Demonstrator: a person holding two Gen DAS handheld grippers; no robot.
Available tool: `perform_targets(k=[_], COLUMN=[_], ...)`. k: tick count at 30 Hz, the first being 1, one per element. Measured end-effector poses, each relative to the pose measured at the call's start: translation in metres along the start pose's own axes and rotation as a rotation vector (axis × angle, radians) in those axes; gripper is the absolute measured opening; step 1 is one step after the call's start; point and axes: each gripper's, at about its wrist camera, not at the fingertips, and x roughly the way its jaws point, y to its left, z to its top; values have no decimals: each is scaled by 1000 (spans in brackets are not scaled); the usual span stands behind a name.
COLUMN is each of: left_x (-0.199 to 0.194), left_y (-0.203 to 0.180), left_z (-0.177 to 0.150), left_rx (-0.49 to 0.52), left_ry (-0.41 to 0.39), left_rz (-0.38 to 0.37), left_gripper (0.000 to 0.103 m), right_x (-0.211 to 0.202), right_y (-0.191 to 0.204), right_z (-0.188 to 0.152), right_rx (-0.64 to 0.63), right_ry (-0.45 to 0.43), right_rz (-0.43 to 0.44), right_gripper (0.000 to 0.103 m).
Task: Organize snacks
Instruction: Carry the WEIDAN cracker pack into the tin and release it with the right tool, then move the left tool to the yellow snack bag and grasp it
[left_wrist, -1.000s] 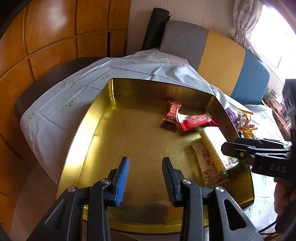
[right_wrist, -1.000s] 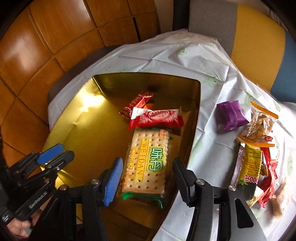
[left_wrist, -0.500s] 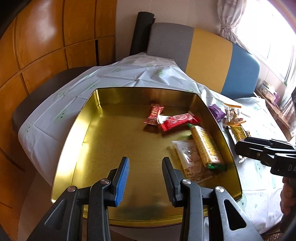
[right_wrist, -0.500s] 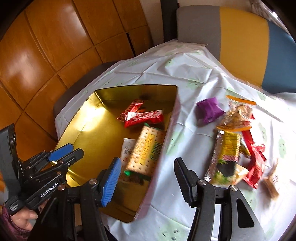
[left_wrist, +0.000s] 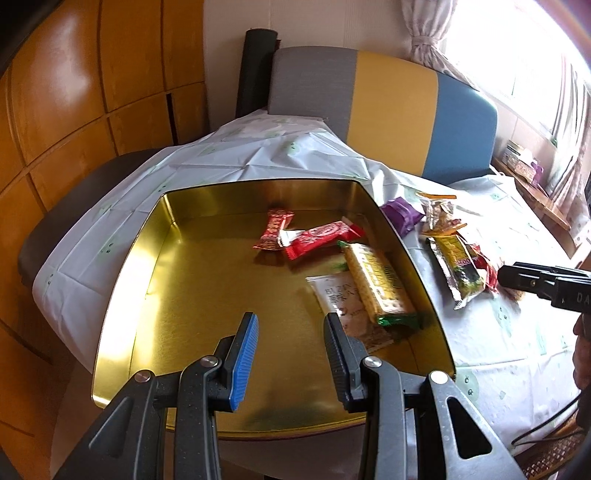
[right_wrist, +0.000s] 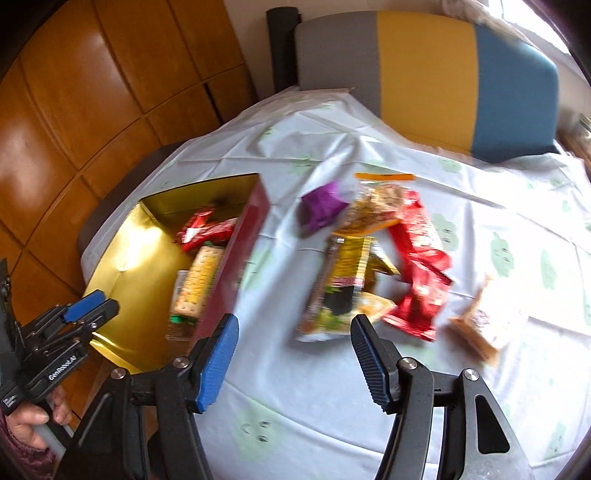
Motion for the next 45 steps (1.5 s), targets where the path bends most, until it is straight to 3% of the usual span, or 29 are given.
perform_targets(k=[13, 17, 22, 24, 28, 33, 38, 45], left_x=[-2, -2, -2, -3, -1, 24, 57, 94], left_y=[-38, -51, -75, -89, -112, -137, -160, -186], left_z=[6, 9, 17, 21, 31, 48, 59, 71], left_rx=[93, 129, 177, 205, 242, 201, 202, 219], left_ry=[4, 8, 18, 18, 34, 120, 189, 220], left_rz=[-37, -56, -106, -141, -211, -294, -284, -245], left_gripper=[37, 37, 37, 37, 37, 37, 37, 42], right_x=[-26, -33, -36, -34, -39, -39, -40, -44], right_y=[-80, -110, -161, -181, -199, -190, -181, -181], right_z=[-9, -7, -14, -18, -20, -19, -17, -16], right_rx=[77, 112, 273, 370, 458, 438, 406, 419], right_ry=[-1, -16, -36, -2, -8, -20, -24, -36], right_rz=[-156, -221, -284, -305, -288, -251, -232, -192], right_gripper=[68, 78, 80, 80, 80, 81, 84, 85])
